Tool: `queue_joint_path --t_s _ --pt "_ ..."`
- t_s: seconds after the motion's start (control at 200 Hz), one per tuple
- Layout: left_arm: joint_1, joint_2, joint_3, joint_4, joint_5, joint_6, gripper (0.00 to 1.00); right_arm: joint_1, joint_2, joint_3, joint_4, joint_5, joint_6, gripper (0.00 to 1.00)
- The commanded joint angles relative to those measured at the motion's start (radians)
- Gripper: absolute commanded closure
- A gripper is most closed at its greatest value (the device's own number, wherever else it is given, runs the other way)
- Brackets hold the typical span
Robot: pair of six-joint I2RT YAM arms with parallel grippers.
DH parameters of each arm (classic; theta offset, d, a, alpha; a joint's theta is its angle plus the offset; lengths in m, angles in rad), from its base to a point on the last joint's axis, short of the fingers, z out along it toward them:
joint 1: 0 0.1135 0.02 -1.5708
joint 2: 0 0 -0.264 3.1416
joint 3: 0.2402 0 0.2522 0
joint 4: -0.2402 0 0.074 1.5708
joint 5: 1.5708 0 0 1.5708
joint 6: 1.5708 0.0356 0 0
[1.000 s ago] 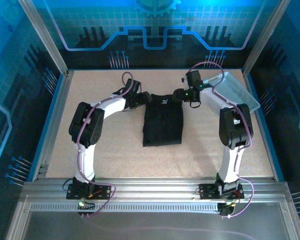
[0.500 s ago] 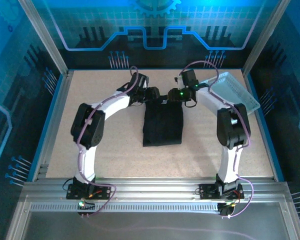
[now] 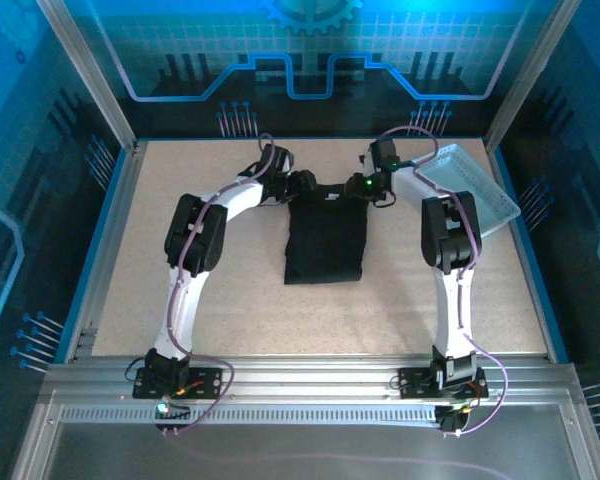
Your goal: Fold the inside-out t-shirt
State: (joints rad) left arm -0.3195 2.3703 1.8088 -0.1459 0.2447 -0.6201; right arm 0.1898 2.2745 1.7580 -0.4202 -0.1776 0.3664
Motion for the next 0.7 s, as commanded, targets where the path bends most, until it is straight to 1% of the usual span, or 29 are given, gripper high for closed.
queue_joint_path --t_s 0.0,0.095,0.185,0.27,0.325,0.43,0.48,0.695 --pt "0.024 -0.033 0.024 -0.101 -0.026 0.058 0.29 -0.028 -0.017 0.037 -0.062 -0.023 -0.008 0.58" --pt "0.022 -0.093 0.026 -0.16 -0.045 0.094 0.23 -0.019 -0.065 0.065 -0.101 -0.059 -0.051 0.5" --pt "0.016 -0.141 0.033 -0.231 -0.095 0.128 0.18 0.004 -0.08 0.115 -0.156 -0.011 -0.113 0.42" --pt "0.002 -0.146 0.068 -0.286 -0.143 0.183 0.15 0.023 -0.04 0.181 -0.207 0.044 -0.16 0.38" --pt "-0.005 -0.132 0.094 -0.313 -0.177 0.212 0.12 0.025 -0.001 0.225 -0.231 0.063 -0.164 0.37" --pt "-0.004 -0.064 0.181 -0.372 -0.191 0.25 0.11 0.028 0.046 0.286 -0.248 0.075 -0.165 0.37" --pt "-0.007 -0.025 0.226 -0.397 -0.189 0.271 0.11 0.028 0.092 0.314 -0.252 0.081 -0.169 0.36" --pt "-0.016 0.09 0.322 -0.398 -0.184 0.334 0.12 0.032 0.203 0.444 -0.296 0.078 -0.181 0.35"
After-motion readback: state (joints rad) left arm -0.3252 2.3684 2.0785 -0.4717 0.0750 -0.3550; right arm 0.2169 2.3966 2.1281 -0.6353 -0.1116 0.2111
